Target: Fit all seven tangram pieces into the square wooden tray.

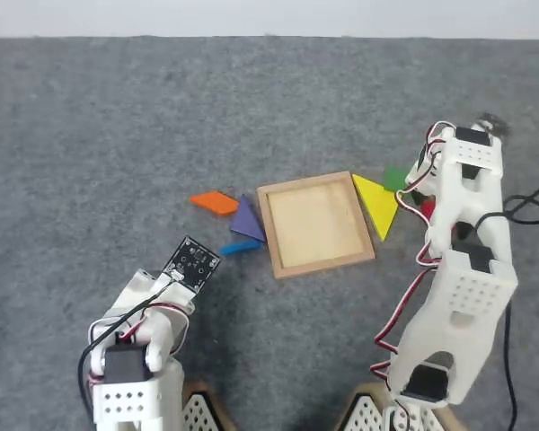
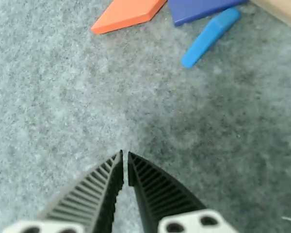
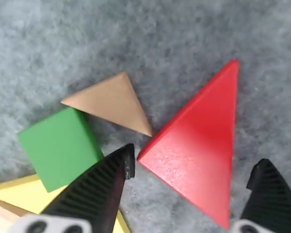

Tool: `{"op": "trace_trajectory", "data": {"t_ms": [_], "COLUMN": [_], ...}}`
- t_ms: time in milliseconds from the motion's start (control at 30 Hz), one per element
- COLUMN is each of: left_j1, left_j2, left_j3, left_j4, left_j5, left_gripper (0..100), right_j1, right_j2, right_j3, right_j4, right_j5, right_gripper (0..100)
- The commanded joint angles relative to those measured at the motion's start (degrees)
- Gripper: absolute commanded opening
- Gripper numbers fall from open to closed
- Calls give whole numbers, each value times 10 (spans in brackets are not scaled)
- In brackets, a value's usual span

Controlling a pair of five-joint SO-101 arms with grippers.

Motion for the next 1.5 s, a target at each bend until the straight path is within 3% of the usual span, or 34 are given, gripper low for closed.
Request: {"op": "trace_trajectory", "data": {"t_ms": [0,133,300,933,1200,1467], "left_j1": [-3,-3,-3,-3,-3,-3], "left_j2": [-11,-11,-11,-11,-11,-11], "left_j3": [-5,-5,-5,-5,-5,-5], "left_j4": [6,6,6,6,6,6], "left_j5": [-8,-8,-8,-8,-8,-8], "left_gripper": [12,12,12,12,12,12], "right_j1": [7,8,9,2,-51,-119], "right_j2": [-10,9,36,36,8,-116], "right_j3": [-28,-31,-32,-40,-40,-40], "right_j4": [3,7,4,71,143,191], "right_j5": [-33,-31,-29,76,159,174], "right_gripper": [369,366,265,133,133,132]}}
